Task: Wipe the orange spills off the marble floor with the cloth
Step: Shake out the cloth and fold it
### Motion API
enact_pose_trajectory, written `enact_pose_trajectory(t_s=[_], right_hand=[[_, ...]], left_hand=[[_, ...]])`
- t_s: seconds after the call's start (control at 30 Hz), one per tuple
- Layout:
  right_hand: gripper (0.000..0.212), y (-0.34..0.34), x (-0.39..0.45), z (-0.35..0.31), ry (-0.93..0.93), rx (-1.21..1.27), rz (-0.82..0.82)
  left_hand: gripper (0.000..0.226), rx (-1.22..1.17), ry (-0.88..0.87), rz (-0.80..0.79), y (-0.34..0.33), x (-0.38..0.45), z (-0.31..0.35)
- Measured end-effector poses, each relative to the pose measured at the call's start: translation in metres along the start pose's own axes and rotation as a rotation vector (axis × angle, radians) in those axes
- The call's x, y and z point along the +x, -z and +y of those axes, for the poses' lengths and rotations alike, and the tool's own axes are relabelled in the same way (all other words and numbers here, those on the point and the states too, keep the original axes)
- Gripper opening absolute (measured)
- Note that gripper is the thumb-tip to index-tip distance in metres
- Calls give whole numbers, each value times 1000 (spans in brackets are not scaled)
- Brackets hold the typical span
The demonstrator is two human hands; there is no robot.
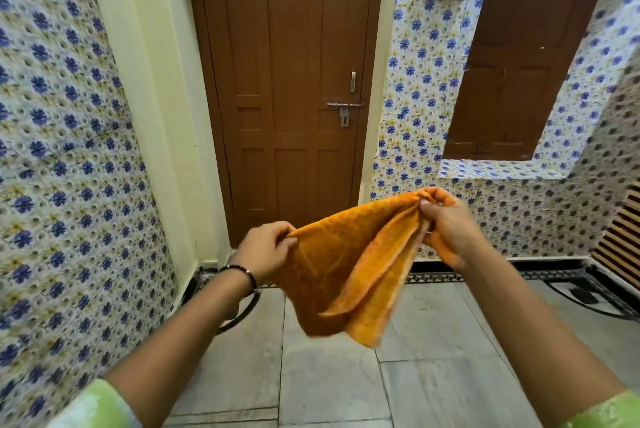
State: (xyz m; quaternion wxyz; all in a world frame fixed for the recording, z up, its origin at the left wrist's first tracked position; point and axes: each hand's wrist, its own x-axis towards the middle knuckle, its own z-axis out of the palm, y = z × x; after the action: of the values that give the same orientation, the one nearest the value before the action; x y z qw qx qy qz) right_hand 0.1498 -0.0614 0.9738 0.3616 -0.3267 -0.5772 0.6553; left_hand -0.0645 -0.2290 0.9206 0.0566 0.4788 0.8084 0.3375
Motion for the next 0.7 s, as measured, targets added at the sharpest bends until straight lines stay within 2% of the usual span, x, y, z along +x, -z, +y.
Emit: enact_pose_trajectory(t_s=[0.1,0.17,0.23,0.3,0.37,0.43,0.57,0.7], right_hand=[[19,18,1,-6,33,-16,24],[18,25,1,-7,55,-5,39],[17,28,0,-6,77,-9,80],[16,30,1,-4,90,-11,177],[14,33,3,-2,95,6,281],[12,37,3,2,98,20,345],[17,31,5,17,184,45,521],[18,8,-2,22,458,-72,754]], left_hand=[[24,329,-9,72,9,3,-15],[24,312,-19,144,14,4,-18],[14,133,-31,166,18,7,-19],[5,-106,-40,122,23,8,-18],[12,-345,-22,54,27,7,-17],[12,-493,-10,70,30,3,-12],[11,-674,-51,315,32,-1,-2],[9,-435,-102,649,16,-4,18]])
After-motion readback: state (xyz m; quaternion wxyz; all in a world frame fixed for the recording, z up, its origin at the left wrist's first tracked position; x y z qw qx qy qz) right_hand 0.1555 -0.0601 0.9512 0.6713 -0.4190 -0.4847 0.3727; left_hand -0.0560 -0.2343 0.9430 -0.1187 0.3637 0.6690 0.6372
